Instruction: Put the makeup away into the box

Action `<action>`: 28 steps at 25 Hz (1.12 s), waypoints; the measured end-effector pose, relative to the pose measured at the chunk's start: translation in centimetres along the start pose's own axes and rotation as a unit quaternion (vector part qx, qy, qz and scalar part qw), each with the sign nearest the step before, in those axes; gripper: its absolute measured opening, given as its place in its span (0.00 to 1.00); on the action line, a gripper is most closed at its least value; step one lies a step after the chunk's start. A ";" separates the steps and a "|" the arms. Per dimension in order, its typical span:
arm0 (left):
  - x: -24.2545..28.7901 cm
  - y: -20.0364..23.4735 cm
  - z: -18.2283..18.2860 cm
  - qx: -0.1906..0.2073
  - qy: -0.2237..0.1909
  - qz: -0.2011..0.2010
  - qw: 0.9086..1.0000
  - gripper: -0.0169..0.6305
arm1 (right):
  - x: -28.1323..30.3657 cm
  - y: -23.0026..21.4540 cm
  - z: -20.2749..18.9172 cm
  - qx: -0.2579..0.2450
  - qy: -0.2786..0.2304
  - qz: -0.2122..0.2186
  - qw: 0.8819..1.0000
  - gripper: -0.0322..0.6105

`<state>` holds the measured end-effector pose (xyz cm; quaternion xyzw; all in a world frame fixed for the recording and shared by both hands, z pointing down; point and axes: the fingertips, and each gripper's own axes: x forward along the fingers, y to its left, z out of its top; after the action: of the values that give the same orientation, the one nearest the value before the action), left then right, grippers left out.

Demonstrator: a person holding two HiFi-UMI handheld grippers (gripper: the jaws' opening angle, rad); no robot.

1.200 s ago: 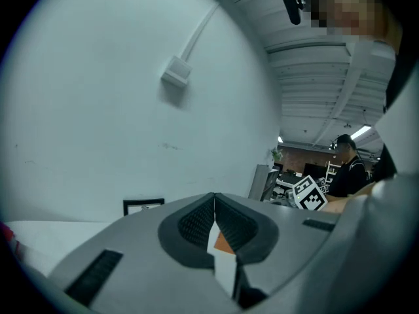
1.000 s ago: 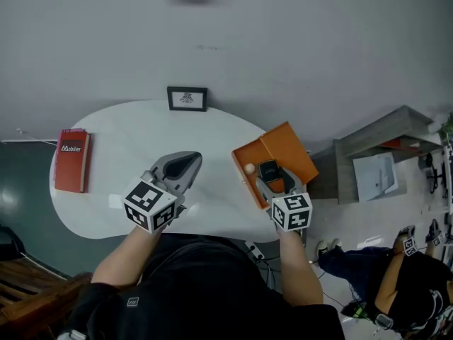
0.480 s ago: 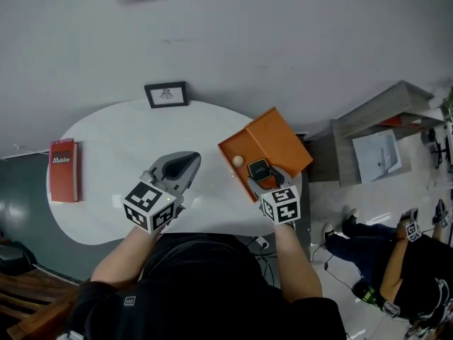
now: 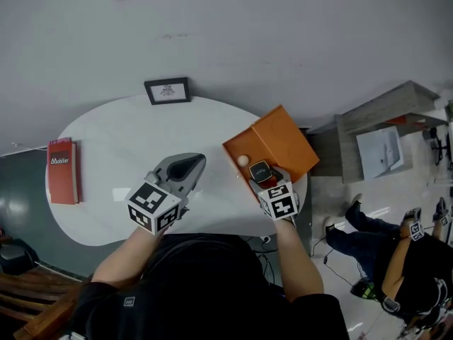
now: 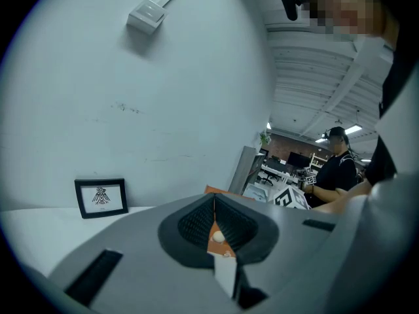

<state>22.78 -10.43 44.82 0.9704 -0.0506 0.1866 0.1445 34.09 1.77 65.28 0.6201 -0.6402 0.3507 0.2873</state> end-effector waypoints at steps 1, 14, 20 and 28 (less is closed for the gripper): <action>0.0 0.1 0.0 -0.001 0.000 0.000 1.000 0.05 | 0.3 0.0 -0.2 -0.001 0.009 0.000 1.000 0.49; -0.1 0.7 0.0 -0.006 0.001 0.000 1.000 0.05 | 1.5 0.0 -1.8 -0.033 0.088 -0.014 0.995 0.49; -0.7 0.3 0.4 -0.003 -0.007 0.006 1.000 0.05 | 0.7 -0.3 -0.6 0.006 0.042 0.001 0.999 0.49; -2.9 -0.5 1.7 0.010 -0.024 0.039 0.999 0.05 | -3.4 -1.6 3.6 0.009 -0.051 -0.002 0.999 0.49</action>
<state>20.76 -10.35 42.06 0.9734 -0.0895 0.1691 0.1261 36.14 0.90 60.59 0.6412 -0.6492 0.3242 0.2497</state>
